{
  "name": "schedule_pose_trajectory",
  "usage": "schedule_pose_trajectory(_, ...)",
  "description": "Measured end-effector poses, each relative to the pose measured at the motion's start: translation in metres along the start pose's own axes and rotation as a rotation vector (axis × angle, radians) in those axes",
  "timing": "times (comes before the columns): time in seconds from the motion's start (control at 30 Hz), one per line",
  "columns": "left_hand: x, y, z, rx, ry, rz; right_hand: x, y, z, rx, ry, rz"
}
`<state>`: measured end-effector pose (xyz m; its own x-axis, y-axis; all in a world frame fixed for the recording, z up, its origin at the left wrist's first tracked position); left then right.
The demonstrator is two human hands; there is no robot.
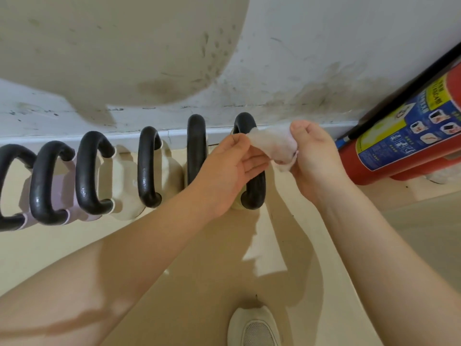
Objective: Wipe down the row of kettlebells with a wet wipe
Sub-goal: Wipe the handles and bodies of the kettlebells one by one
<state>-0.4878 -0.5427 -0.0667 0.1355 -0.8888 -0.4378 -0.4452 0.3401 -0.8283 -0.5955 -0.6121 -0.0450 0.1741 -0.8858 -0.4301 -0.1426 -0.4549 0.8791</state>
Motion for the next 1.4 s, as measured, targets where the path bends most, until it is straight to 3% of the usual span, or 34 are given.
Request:
schedule_pose_trajectory(0.1, 0.01, -0.009, 0.0, -0.178, -0.057, -0.026, 0.006, -0.007, -0.011, 0.16, 0.118, -0.217)
schedule_pose_trajectory(0.2, 0.016, -0.018, 0.002, -0.131, -0.111, -0.044, 0.008, -0.011, -0.015, 0.077, 0.304, -0.386)
schedule_pose_trajectory(0.27, 0.021, -0.021, 0.009, 0.026, -0.183, -0.054, 0.015, -0.012, -0.005, 0.009, 0.295, -0.398)
schedule_pose_trajectory(0.4, 0.025, -0.034, 0.027, 0.616, -0.369, -0.067, 0.045, 0.004, 0.032, 0.048, -0.073, -0.141)
schedule_pose_trajectory(0.5, 0.031, -0.02, 0.028, 0.865, -0.299, 0.104, 0.061, 0.025, 0.042, -0.291, -0.252, 0.199)
schedule_pose_trajectory(0.57, 0.036, -0.009, 0.027, 0.898, -0.24, 0.171, 0.059, 0.025, 0.014, -0.557, -0.126, 0.276)
schedule_pose_trajectory(0.63, 0.038, -0.005, 0.025, 0.903, -0.205, 0.176, 0.05, 0.009, -0.021, -0.777, 0.104, 0.235)
schedule_pose_trajectory(0.7, 0.039, -0.004, 0.024, 0.904, -0.173, 0.16, 0.038, 0.003, -0.04, -0.884, 0.222, 0.245)
schedule_pose_trajectory(0.77, 0.039, -0.002, 0.023, 0.918, -0.135, 0.159, 0.035, 0.01, -0.035, -0.798, 0.182, 0.27)
schedule_pose_trajectory(0.9, 0.04, -0.001, 0.022, 0.927, -0.114, 0.154, 0.046, 0.003, -0.02, -0.423, 0.195, 0.112)
schedule_pose_trajectory(1.03, 0.039, -0.001, 0.021, 0.936, -0.108, 0.141, 0.054, -0.008, -0.022, -0.476, 0.156, 0.191)
schedule_pose_trajectory(1.27, 0.036, -0.007, 0.014, 0.982, -0.08, 0.108, 0.072, -0.032, -0.048, -0.257, 0.03, -0.222)
schedule_pose_trajectory(1.4, 0.035, -0.009, 0.012, 1.014, -0.065, 0.146, 0.066, -0.039, -0.043, -0.337, 0.006, -0.318)
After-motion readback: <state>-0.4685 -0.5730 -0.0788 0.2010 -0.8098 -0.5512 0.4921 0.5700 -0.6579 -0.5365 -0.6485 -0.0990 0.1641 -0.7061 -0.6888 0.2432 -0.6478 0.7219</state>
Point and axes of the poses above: each hand's wrist, its own x-axis towards the middle knuckle, its own z-axis out of the back of the hand, y = z × x, the point moved 7 cm from there along x, towards the middle knuckle, and after that the axes turned 15 degrees about x, right-handed, at the moved point
